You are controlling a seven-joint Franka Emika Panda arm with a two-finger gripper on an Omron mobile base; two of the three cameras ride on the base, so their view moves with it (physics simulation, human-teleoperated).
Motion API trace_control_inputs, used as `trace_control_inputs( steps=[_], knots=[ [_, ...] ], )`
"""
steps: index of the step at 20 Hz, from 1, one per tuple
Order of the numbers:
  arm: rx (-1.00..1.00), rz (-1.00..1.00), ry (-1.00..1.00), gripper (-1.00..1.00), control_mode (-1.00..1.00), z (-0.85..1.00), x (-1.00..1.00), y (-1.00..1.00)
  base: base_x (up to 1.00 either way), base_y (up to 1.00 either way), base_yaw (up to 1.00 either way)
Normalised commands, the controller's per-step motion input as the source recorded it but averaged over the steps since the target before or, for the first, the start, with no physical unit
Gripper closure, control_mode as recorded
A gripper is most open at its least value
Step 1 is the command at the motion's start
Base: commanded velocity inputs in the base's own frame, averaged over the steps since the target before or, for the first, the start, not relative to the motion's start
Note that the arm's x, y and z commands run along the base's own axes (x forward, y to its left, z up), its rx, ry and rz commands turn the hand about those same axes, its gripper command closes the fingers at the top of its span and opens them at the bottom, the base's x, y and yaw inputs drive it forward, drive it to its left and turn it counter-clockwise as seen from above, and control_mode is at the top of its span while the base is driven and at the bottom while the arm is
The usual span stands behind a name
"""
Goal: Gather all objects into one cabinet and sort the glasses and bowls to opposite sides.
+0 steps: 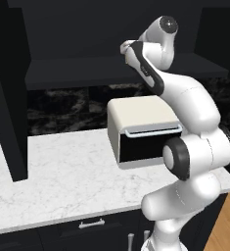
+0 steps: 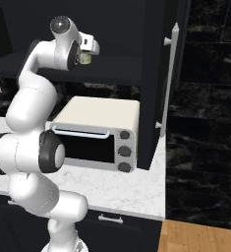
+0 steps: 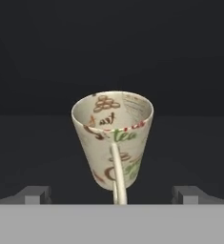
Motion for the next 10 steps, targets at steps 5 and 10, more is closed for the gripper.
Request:
trace_control_inputs(
  steps=[5,10],
  knots=[
    [0.0,0.0,0.0,-1.0,-1.0,-0.15,0.08,0.0,0.0,0.0,0.0],
    [0.0,0.0,0.0,-1.0,-1.0,-0.28,0.02,0.0,0.0,0.0,0.0]
  ],
)
